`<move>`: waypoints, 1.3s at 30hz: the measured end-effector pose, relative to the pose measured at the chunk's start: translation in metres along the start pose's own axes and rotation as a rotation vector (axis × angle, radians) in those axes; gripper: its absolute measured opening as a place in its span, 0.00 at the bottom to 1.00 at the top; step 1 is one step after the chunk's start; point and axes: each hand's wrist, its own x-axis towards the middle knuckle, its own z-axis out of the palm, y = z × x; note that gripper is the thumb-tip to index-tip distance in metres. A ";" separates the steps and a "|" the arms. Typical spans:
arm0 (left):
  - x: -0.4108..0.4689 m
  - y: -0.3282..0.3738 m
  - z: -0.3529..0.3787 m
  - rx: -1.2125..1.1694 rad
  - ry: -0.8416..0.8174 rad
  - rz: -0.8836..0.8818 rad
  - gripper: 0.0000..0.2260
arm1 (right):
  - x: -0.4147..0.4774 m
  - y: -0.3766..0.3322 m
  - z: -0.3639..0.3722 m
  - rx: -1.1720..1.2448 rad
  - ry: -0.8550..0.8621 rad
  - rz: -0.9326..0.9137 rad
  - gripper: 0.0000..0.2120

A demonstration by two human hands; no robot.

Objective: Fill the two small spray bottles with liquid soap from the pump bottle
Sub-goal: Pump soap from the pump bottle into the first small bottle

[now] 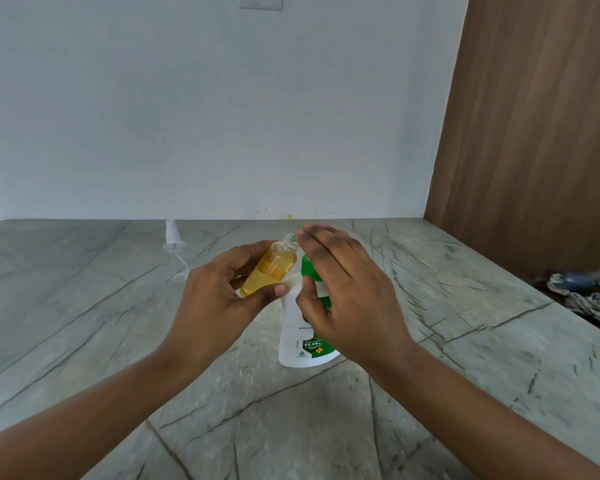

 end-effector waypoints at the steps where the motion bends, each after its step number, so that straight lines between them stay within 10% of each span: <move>1: 0.001 0.000 0.000 -0.003 0.002 0.000 0.22 | 0.002 0.000 -0.001 0.003 0.000 0.000 0.22; 39: 0.000 0.001 0.002 -0.016 0.012 -0.021 0.24 | 0.006 0.000 -0.002 0.029 0.003 0.036 0.20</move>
